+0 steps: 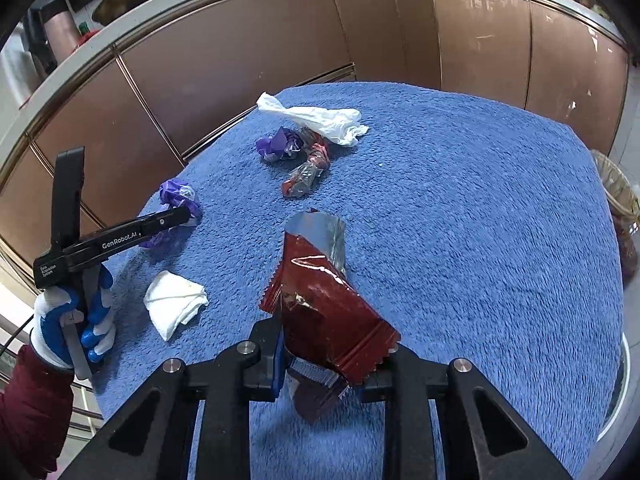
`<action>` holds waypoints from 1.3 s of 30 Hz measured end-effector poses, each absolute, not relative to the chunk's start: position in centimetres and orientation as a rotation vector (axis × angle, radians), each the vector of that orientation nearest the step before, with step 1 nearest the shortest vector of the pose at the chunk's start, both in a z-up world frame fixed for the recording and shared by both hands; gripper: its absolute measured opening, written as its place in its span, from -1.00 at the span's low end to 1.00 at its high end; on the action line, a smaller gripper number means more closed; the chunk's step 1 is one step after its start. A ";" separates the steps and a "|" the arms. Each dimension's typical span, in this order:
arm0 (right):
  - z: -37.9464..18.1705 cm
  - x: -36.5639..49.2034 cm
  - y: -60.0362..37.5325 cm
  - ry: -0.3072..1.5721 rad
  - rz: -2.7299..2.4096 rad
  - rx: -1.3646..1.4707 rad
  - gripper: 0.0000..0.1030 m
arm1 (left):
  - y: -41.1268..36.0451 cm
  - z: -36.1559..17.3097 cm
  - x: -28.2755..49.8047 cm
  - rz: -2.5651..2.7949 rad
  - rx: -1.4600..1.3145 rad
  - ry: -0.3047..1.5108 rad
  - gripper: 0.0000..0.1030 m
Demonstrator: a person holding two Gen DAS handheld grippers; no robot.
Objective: Collect trash
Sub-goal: 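Grasp the purple wrapper with the left gripper while the right grasps the red snack bag, then carry both items over the white bin and open both grippers to drop them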
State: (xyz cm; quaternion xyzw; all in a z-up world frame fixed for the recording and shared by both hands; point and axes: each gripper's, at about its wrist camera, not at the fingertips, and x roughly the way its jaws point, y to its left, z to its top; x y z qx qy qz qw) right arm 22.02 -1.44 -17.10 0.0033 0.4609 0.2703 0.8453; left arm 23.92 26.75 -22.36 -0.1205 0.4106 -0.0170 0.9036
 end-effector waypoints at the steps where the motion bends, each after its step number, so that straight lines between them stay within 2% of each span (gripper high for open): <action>1: -17.0 21.8 -1.7 0.969 0.570 0.011 -0.55 | 26.8 -22.0 23.6 -0.030 -0.248 0.842 -0.46; 11: -14.1 18.6 -4.5 0.878 0.563 0.045 -0.55 | 25.3 -17.4 20.8 -0.042 -0.212 0.775 -0.46; 19: -12.1 15.3 -10.1 0.793 0.485 0.101 -0.55 | 20.2 -14.3 19.2 -0.138 -0.158 0.745 -0.46; 26: -11.7 13.5 -19.7 0.741 0.284 0.188 -0.55 | 10.3 -13.2 20.3 -0.320 -0.053 0.766 -0.46; 39: -15.2 14.6 -33.2 0.766 -0.100 0.287 -0.55 | -14.4 -14.8 25.0 -0.727 0.164 0.853 -0.46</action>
